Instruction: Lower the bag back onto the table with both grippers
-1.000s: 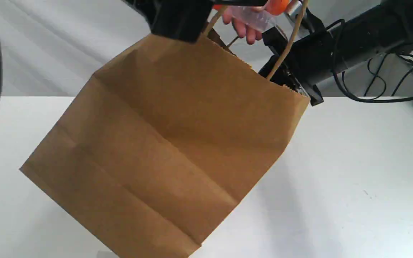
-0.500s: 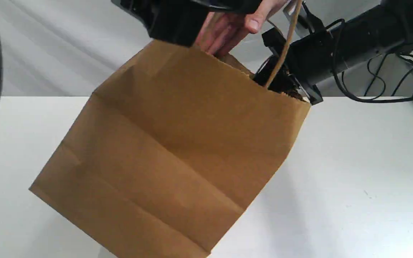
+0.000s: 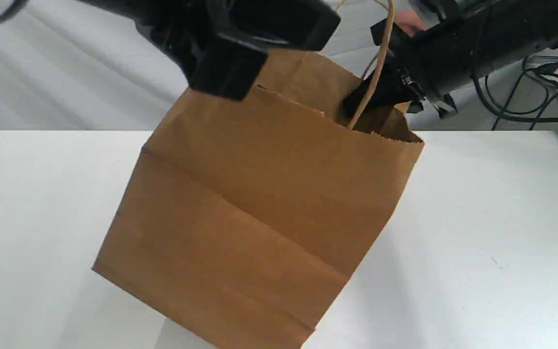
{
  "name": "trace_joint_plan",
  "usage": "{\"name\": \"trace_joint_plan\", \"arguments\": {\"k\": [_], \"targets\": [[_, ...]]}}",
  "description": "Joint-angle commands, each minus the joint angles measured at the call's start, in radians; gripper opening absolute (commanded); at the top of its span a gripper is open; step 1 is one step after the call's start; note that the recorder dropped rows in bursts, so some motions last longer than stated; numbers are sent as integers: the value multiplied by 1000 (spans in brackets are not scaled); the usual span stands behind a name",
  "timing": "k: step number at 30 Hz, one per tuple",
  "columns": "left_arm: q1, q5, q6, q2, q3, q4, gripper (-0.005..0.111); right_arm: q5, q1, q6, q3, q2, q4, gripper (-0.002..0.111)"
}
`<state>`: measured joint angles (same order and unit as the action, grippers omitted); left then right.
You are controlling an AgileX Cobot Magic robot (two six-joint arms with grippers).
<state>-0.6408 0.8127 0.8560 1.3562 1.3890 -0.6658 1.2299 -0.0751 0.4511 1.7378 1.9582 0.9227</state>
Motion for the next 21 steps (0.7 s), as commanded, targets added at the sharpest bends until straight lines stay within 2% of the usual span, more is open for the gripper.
{"name": "trace_joint_plan", "arguments": {"k": [1,4,8,21], "targets": [[3,-114,21,-34,-115,-52,0,-9,7,15,-2,-35,-1,0],[3,-231,76,-72,-225,-151,0,-9,7,16,1,-54,-4,0],[3,-296,174,-126,-321,-314,0,-9,1,-7,57,-54,-43,0],[3,-365,256,-145,-424,-521,0,-9,-115,-76,125,-54,-245,0]]}}
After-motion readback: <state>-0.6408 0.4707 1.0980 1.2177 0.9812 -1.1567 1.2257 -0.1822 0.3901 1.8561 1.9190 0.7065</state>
